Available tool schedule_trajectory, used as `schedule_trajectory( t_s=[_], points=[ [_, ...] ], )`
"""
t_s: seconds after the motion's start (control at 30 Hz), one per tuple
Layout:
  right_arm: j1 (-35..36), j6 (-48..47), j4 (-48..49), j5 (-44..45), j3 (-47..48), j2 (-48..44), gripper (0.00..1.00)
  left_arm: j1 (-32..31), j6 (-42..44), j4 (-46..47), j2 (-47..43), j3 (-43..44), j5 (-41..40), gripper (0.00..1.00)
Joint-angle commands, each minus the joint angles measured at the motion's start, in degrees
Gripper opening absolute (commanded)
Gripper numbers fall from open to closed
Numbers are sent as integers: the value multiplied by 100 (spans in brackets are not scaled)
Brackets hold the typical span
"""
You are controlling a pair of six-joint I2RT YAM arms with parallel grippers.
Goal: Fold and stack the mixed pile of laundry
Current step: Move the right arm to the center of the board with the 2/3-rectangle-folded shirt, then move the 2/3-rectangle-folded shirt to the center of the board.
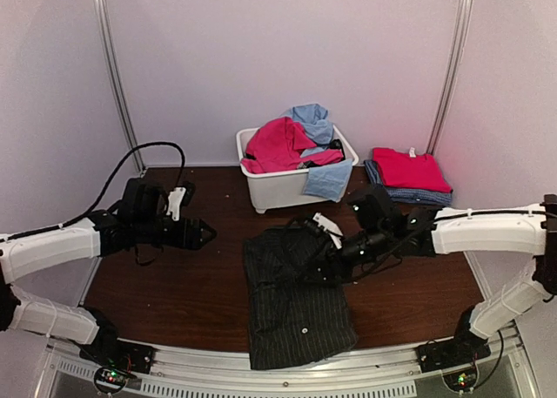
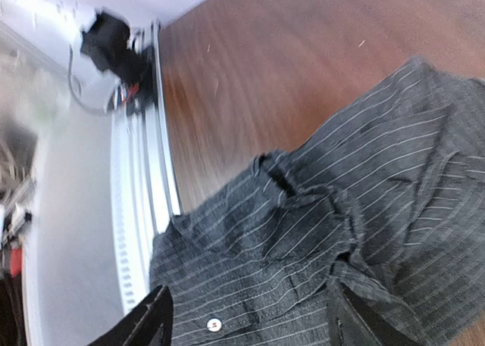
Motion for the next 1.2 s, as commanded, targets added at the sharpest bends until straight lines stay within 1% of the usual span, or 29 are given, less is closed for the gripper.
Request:
schedule_trajectory(
  t_s=[0.0, 0.1, 0.2, 0.27, 0.4, 0.5, 0.57, 0.63, 0.7, 0.73, 0.8, 0.83, 0.9, 0.97, 1.03, 1.17],
  points=[
    [-581, 936, 371, 98, -580, -844, 73, -639, 120, 594, 164, -309, 613, 73],
    [-1098, 1163, -40, 347, -969, -1030, 73, -1048, 42, 830, 411, -387, 857, 71],
    [-1483, 1405, 51, 156, -1473, -1136, 72, -1626, -153, 1179, 734, -441, 1037, 69],
    [-1558, 1547, 202, -25, -1657, -1115, 72, -1960, -379, 1526, 897, -542, 1063, 69],
    [-1557, 1773, 677, -305, -1907, -786, 71, -2415, -866, 2267, 1364, -658, 1106, 69],
    [-1558, 1988, 1204, -652, -1992, -540, 68, -2594, -1153, 2663, 1758, -575, 1159, 68],
    [-1561, 2086, 1617, -773, -2006, -397, 64, -2606, -1400, 2966, 1910, -624, 1130, 64],
    [-1557, 2104, 1752, -828, -1932, -190, 57, -2614, -1569, 3189, 1976, -728, 1085, 57],
    [-1550, 2136, 1947, -903, -1907, 56, 48, -2609, -1667, 3163, 1997, -776, 878, 46],
    [-1553, 2173, 2137, -947, -1900, 174, 41, -2605, -1667, 3102, 2011, -783, 730, 40],
    [-1555, 2230, 2393, -996, -1822, 459, 34, -2530, -1633, 2843, 2113, -725, 439, 28],
    [-1556, 2233, 2462, -988, -1735, 642, 29, -2455, -1594, 2786, 2204, -690, 393, 22],
    [-1560, 2186, 2510, -944, -1481, 1037, 16, -2230, -1517, 2623, 2434, -568, 320, 12],
    [-1565, 2134, 2486, -784, -1167, 1362, 11, -1926, -1427, 2656, 2616, -477, 385, 4],
    [-1611, 2061, 2380, -604, -773, 1617, 8, -1603, -1310, 2634, 2729, -363, 405, 0],
    [-1883, 1937, 2208, -394, -60, 2032, 6, -1075, -943, 2443, 2810, 5, 386, 0]
  ],
)
